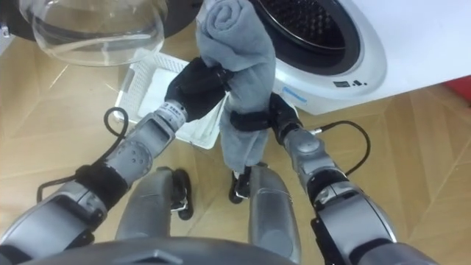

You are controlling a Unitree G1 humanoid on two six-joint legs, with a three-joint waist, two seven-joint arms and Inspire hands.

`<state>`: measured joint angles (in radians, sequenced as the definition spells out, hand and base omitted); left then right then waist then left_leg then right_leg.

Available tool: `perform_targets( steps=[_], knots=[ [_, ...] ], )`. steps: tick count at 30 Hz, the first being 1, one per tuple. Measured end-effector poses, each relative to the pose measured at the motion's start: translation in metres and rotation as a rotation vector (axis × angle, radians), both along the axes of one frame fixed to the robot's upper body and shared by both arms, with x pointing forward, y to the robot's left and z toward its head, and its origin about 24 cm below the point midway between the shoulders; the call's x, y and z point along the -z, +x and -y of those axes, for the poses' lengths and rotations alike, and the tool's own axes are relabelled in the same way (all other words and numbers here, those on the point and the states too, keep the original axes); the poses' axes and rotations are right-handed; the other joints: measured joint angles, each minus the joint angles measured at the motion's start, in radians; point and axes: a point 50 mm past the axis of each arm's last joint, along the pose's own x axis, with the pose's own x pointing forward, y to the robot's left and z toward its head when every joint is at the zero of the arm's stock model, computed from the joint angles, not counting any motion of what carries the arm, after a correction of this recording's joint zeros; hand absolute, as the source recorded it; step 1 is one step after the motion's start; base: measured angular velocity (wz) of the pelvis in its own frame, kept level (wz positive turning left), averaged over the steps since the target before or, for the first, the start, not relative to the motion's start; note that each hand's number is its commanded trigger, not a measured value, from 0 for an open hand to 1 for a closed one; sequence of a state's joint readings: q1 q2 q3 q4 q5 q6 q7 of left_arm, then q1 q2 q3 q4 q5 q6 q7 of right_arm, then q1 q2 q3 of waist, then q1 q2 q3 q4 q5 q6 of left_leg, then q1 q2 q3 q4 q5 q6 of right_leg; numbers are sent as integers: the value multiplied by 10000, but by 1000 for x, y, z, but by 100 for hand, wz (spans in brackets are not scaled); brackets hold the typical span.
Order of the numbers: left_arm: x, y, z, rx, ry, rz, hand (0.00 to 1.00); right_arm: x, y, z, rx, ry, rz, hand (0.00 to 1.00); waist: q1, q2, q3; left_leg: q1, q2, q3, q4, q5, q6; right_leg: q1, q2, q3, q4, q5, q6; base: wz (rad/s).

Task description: Put towel into washing machine

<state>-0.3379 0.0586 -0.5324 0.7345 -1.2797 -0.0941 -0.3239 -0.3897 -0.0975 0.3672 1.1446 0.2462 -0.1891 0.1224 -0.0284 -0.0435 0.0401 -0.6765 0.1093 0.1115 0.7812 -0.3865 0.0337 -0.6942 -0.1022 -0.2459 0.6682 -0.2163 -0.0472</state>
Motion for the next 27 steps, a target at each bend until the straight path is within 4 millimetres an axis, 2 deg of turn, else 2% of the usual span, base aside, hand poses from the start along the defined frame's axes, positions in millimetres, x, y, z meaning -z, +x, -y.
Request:
perform_targets(
  steps=[4,8,11,14,18,21,27],
  knots=[
    [3,-3,-2,-141,-148,-115,0,5,-5,-2,140,122,-313,100,128,7,3,61,-3,31,-254,115,-66,0,56,42,-119,76,-34,-2],
    [10,-10,-6,-286,-192,-338,0,20,-24,5,299,6,-1224,100,406,51,11,101,-4,20,-435,183,-143,-18,59,-12,-148,98,-74,1],
    [16,-15,-17,-516,232,-414,0,27,-36,12,622,-76,-1690,100,655,179,72,32,-13,17,-482,191,-154,-93,46,-26,-137,99,-84,0],
    [24,-17,-31,-797,1600,-523,0,33,-44,24,983,-393,-2153,100,873,224,77,43,-177,40,-699,317,-127,-191,-91,-10,-111,95,-90,7],
    [40,-29,-54,-1095,3976,-1093,0,33,-45,31,1250,-543,-2236,100,1171,268,78,-22,-198,151,-831,409,-116,-288,-182,-73,-135,87,-105,4],
    [50,-36,-64,-1230,5260,-1525,0,32,-44,36,1463,-507,-2302,100,1294,293,79,-244,-227,153,-830,466,-107,-494,-250,-124,-96,75,-124,6],
    [63,-50,-83,-1897,6396,-2370,0,32,-46,49,2527,-34,-2535,100,1462,457,94,-619,-326,123,-825,546,-63,-822,-371,-238,-69,66,-127,6]
  ],
)
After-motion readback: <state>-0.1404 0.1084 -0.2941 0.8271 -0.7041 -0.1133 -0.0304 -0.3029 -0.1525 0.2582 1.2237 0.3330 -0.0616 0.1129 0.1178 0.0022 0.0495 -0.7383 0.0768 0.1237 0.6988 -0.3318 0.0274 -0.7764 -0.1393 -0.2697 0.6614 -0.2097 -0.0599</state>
